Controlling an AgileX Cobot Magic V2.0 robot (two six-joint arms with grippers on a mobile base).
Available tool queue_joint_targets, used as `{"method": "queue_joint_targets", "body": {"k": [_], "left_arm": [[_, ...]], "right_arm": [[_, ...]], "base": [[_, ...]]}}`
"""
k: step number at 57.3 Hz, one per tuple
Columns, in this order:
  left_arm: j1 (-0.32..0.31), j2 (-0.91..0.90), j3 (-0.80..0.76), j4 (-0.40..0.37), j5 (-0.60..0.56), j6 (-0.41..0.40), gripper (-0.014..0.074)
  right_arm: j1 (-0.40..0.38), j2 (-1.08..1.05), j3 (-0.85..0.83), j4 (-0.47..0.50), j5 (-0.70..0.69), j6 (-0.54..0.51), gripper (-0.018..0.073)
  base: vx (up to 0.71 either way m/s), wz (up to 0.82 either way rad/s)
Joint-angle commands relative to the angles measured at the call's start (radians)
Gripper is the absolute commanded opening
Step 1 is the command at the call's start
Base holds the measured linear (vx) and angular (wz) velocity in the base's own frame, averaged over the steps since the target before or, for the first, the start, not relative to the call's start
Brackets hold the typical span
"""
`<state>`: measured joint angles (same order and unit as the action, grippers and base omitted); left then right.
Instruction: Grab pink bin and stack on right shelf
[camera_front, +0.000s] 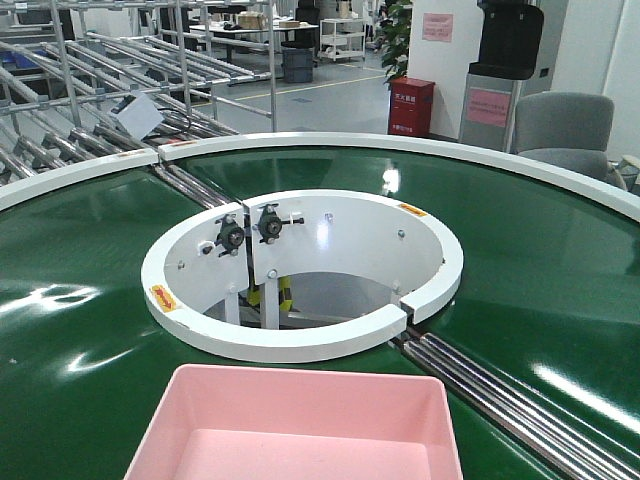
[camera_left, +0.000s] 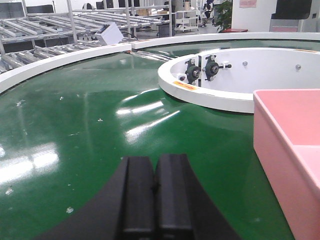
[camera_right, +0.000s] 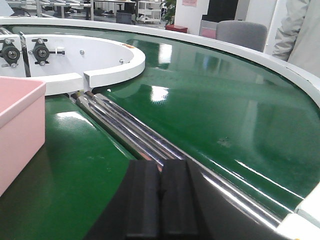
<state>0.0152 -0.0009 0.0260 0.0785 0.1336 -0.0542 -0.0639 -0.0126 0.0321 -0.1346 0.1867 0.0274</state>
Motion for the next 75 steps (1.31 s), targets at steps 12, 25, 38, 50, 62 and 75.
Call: {"method": "queue_joint_targets", "body": {"k": [12,25,38,50,62,75], "left_arm": [[0.001,0.016,0.009,-0.005,-0.119,-0.008,-0.0008],[0.001,0.016,0.009,-0.005,-0.119,-0.008,-0.0008],[0.001,0.016,0.009,-0.005,-0.12,-0.008,-0.0008],[0.001,0.016,0.009,-0.005,-0.188,-0.008,-0.0008],[0.001,0.016,0.009,-0.005,-0.274,-0.008,-0.0008],[0.001,0.041,-0.199,-0.005,-0.316,0.001,-0.0006]], "right_arm": [[-0.007,-0.005,0.0,-0.005,-0.085,-0.009,-0.0008],[-0.007,-0.005,0.0,-0.005,-0.085,-0.009,-0.0008],[-0.007,-0.005,0.0,-0.037,-0.086,-0.015,-0.0008],[-0.007,-0.005,0.0,-0.037,-0.204,-0.01,-0.0008],[-0.007,-0.005,-0.002,-0.039,-0.328,-0.003,-0.0008],[-0.007,0.057,-0.225,-0.031,-0.277,0.066,-0.0008]], "base": [[0.0,0.0],[0.0,0.0],[0.0,0.0],[0.0,0.0],[0.0,0.0],[0.0,0.0]]}}
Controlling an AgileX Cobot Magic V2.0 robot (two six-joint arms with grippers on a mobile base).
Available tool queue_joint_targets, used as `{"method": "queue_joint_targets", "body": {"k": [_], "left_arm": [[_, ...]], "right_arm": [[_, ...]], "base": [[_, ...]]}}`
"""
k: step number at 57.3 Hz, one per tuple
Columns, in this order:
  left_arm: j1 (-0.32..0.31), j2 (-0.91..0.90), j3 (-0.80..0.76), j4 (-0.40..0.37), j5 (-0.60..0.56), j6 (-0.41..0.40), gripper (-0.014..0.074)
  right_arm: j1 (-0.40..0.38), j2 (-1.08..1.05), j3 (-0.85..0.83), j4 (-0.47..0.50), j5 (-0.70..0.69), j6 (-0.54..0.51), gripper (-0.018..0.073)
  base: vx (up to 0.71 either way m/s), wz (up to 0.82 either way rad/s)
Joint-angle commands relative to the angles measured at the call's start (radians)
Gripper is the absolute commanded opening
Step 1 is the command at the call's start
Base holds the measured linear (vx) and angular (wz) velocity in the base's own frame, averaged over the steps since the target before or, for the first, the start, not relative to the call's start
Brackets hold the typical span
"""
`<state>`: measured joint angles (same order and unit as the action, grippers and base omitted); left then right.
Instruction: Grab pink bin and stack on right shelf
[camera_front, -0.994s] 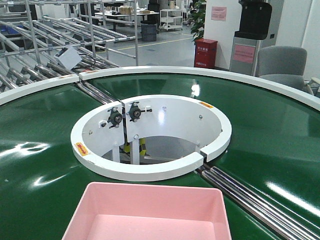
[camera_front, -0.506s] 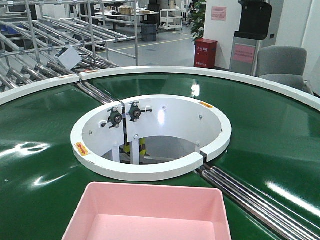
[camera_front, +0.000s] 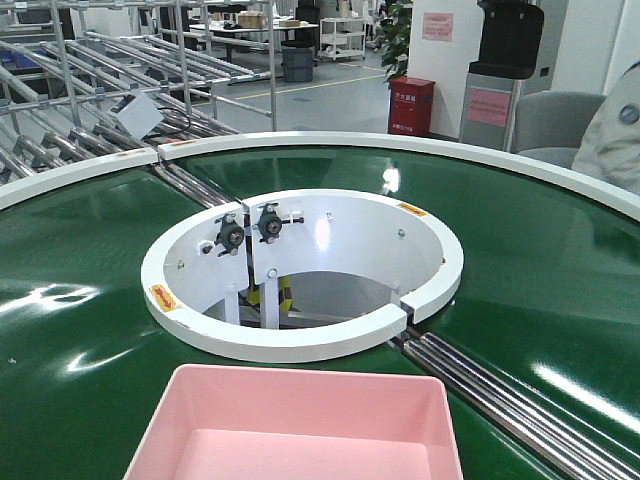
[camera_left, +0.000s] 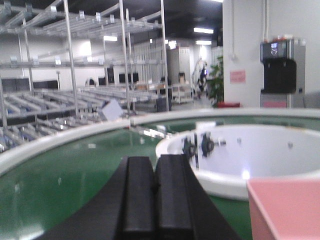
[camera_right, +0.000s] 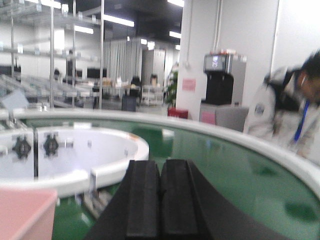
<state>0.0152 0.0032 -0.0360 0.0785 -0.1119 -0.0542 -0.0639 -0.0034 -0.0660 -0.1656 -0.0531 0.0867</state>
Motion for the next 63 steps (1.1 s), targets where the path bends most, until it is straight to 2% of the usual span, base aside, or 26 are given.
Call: {"method": "queue_joint_targets", "body": {"k": [1,8,15,23,31,36,44,48,55,63], "left_arm": [[0.001,0.044,-0.162,-0.005,-0.048,0.005,-0.0006],[0.001,0.157,-0.398,-0.004,0.096,0.013,-0.0005],[0.001,0.285,-0.547,-0.004,0.236,0.021,-0.0005],[0.001,0.425,-0.568,-0.004,0.329,0.021,0.0005],[0.001,0.534,-0.568,-0.004,0.412,0.021,0.0082],[0.001,0.576,-0.568,-0.004,0.428,0.021,0.0167],[0.001,0.635,-0.568,-0.006,0.427,0.02,0.0365],[0.001,0.656,-0.568,-0.013,0.427,0.008,0.0424],[0.001,0.675,-0.568,-0.044,0.401,-0.012,0.0452],[-0.012,0.732,-0.588,-0.064,0.425,0.029,0.0452]], "right_arm": [[-0.007,0.067,-0.163,0.0,-0.011,0.007,-0.0008],[-0.007,0.206,-0.367,-0.001,0.103,0.007,-0.0008],[-0.007,0.334,-0.477,-0.001,0.125,0.006,-0.0008],[-0.007,0.463,-0.499,-0.001,0.123,0.006,0.0],[-0.007,0.566,-0.499,0.001,0.176,0.006,0.006],[-0.007,0.606,-0.499,0.001,0.185,0.006,0.0137],[-0.007,0.647,-0.499,0.0,0.183,0.006,0.0317],[-0.007,0.669,-0.499,0.016,0.179,0.007,0.0396],[-0.007,0.702,-0.499,0.138,0.184,0.015,0.0485],[-0.007,0.812,-0.544,0.239,0.301,-0.023,0.0488]], "base": [[0.0,0.0],[0.0,0.0],[0.0,0.0],[0.0,0.0],[0.0,0.0],[0.0,0.0],[0.0,0.0],[0.0,0.0],[0.0,0.0],[0.0,0.0]]}}
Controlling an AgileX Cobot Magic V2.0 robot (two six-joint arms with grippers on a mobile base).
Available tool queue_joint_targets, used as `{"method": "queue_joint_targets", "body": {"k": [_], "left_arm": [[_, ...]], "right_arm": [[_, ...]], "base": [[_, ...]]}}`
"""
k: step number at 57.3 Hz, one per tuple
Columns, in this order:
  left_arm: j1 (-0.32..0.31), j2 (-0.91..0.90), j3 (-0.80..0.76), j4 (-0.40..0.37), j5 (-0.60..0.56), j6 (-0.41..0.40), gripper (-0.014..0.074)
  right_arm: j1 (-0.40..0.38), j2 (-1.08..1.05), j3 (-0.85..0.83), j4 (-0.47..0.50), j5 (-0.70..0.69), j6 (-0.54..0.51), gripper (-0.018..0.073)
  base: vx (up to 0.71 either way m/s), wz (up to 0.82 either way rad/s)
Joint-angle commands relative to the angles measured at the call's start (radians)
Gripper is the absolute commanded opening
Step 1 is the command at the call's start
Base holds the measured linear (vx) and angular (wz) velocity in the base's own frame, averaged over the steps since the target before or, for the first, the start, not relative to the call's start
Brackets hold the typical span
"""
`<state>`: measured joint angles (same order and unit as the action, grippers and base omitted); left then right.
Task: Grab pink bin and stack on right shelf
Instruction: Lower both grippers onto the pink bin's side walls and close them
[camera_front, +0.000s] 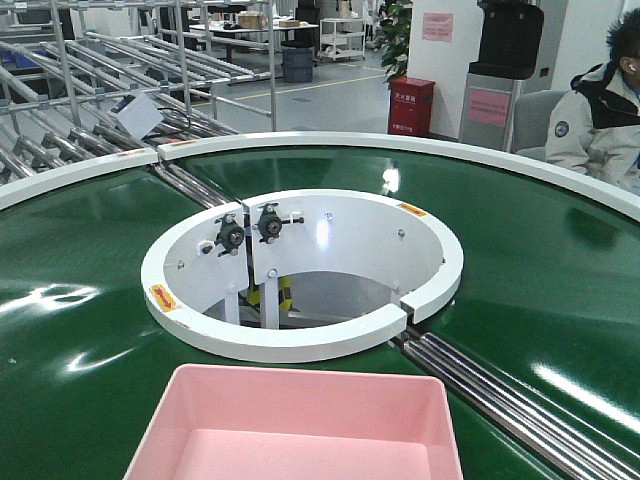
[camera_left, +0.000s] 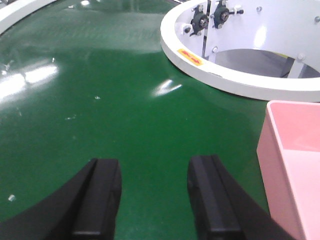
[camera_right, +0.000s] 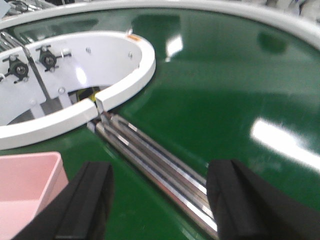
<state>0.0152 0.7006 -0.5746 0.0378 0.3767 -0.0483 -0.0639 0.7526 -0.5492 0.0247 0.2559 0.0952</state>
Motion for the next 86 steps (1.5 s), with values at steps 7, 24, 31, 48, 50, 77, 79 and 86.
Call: {"method": "queue_joint_targets", "body": {"k": [7,24,31,48,50,77,79,86], "left_arm": [[-0.07,0.143,-0.136,-0.114,-0.004,0.174,0.0452],[-0.176,0.504,-0.394,-0.428,0.118,0.407,0.0452],[-0.189,0.635,-0.473,-0.455,0.153,0.405,0.0452],[-0.202,0.852,-0.553,-0.498,0.235,0.406,0.0452],[-0.207,0.868,-0.553,-0.508,0.237,0.407,0.0452],[-0.236,1.017,-0.554,-0.535,0.263,0.408,0.0407],[-0.236,1.013,-0.558,-0.539,0.263,0.408,0.0374],[-0.236,0.985,-0.56,-0.541,0.25,0.408,0.0185]], "right_arm": [[0.025,0.217,-0.184,0.16,0.137,-0.221,0.0488],[0.255,0.606,-0.498,0.242,0.341,-0.255,0.0488],[0.285,0.738,-0.577,0.248,0.41,-0.129,0.0488],[0.304,0.92,-0.61,0.254,0.417,-0.058,0.045],[0.304,0.931,-0.61,0.254,0.417,-0.057,0.0443],[0.304,0.956,-0.61,0.326,0.357,-0.058,0.0262],[0.304,0.956,-0.61,0.329,0.356,-0.058,0.0225],[0.304,0.956,-0.61,0.35,0.364,-0.058,0.0066]], "base": [[0.0,0.0],[0.0,0.0],[0.0,0.0],[0.0,0.0],[0.0,0.0],[0.0,0.0],[0.0,0.0],[0.0,0.0]]}}
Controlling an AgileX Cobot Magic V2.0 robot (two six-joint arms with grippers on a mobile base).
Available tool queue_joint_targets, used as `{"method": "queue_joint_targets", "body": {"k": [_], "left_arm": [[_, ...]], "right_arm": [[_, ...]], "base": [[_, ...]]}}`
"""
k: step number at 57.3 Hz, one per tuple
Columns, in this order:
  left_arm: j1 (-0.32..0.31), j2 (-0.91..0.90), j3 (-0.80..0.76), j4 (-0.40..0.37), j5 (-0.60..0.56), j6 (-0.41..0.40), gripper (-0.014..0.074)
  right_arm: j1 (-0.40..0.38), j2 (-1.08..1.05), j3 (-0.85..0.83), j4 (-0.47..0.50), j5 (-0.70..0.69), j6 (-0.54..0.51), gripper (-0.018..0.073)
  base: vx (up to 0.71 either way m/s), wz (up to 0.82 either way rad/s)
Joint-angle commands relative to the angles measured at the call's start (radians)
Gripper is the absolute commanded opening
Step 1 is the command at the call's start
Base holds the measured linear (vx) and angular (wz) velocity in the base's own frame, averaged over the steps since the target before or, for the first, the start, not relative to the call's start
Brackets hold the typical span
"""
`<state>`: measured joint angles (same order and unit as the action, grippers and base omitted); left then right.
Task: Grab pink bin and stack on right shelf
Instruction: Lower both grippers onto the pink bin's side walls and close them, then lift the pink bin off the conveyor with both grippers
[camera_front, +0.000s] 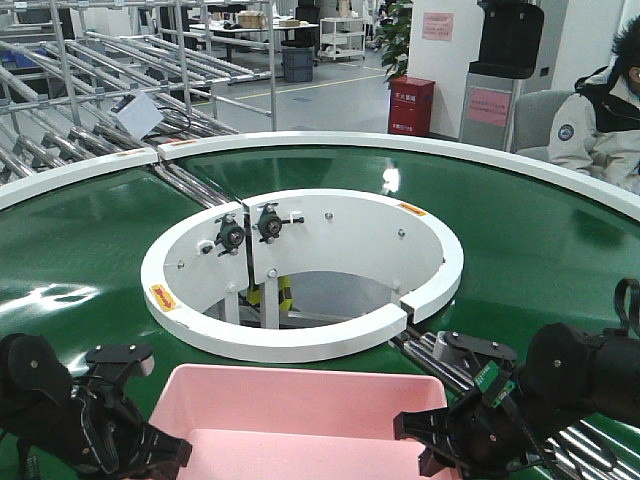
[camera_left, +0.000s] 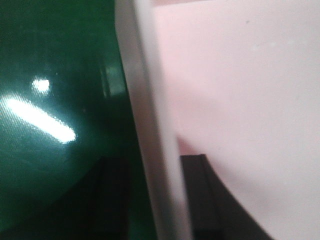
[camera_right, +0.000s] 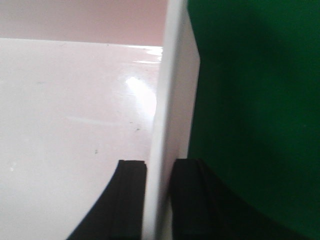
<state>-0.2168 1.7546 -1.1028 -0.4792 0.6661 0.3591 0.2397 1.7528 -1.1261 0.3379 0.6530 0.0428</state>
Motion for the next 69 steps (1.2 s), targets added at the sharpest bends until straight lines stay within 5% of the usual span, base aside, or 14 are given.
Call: {"method": "queue_joint_targets", "body": {"k": [1,6,18,46,69], "left_arm": [[-0.004,-0.074,-0.032,-0.024,-0.039,0.001,0.0144],[-0.004,-0.093,-0.032,-0.024,-0.019,0.001,-0.001],[-0.004,-0.203,-0.032,-0.027,0.091,0.001,-0.001],[-0.004,-0.595,-0.029,-0.127,0.093,-0.064,-0.0008],[-0.004,-0.646,-0.029,-0.128,0.163,-0.099,-0.0008]], "right_arm": [[0.001,-0.044,-0.033,0.037,-0.029,-0.006,0.0036],[0.001,-0.046,-0.035,0.038,-0.015,-0.006,-0.0015],[0.001,-0.119,-0.081,0.04,0.034,-0.004,-0.001],[0.001,-0.452,-0.159,0.017,0.098,0.047,-0.0009],[0.001,-0.564,-0.159,0.01,0.098,0.047,-0.0009]], "base": [[0.0,0.0],[0.0,0.0],[0.0,0.0],[0.0,0.0],[0.0,0.0]]}}
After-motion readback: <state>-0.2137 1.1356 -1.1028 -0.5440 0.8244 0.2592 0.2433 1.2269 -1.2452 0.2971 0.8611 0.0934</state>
